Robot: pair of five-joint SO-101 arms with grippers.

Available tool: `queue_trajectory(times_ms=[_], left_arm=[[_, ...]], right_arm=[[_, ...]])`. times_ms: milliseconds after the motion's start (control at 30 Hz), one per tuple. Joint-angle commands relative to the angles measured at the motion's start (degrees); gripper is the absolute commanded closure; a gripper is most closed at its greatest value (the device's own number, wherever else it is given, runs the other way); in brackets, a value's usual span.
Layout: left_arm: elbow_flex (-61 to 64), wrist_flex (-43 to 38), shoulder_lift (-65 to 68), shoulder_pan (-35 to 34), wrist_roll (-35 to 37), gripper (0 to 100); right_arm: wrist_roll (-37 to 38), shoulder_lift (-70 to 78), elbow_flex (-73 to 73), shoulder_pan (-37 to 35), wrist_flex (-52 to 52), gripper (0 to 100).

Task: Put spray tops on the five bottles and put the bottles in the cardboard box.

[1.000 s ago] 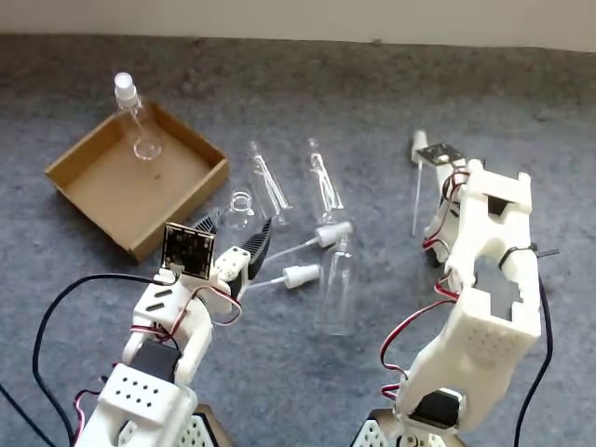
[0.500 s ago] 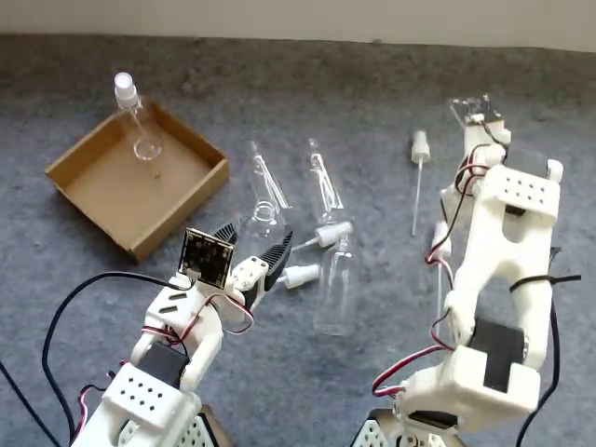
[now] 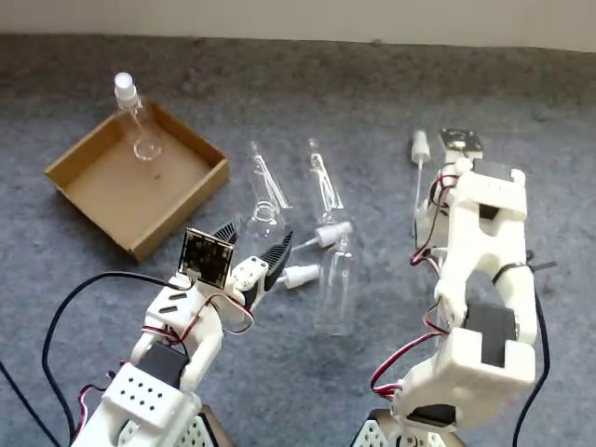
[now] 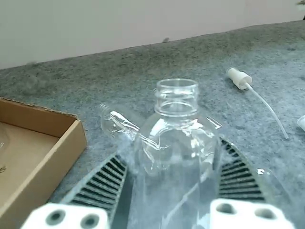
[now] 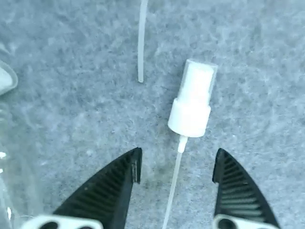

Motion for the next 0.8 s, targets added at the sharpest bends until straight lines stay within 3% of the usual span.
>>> queue_trajectory(times_ms=[0, 133, 400, 767], left_arm=[[1.54, -1.32, -1.01, 0.75, 0.26, 93], [1.54, -1.32, -1.01, 0.75, 0.26, 93], [1.54, -1.32, -1.01, 0.75, 0.26, 93], [1.54, -1.32, -1.01, 0.75, 0.26, 93]], right_arm=[[-1.05, 1.45, -0.48, -0.57, -1.63, 76.8], [-1.14, 4.18, -0.48, -0.48, -4.53, 77.2], [-1.14, 4.79, -0.48, -0.48, -10.24, 90.3], [-0.79, 4.35, -4.79, 3.47, -8.13, 94.7]])
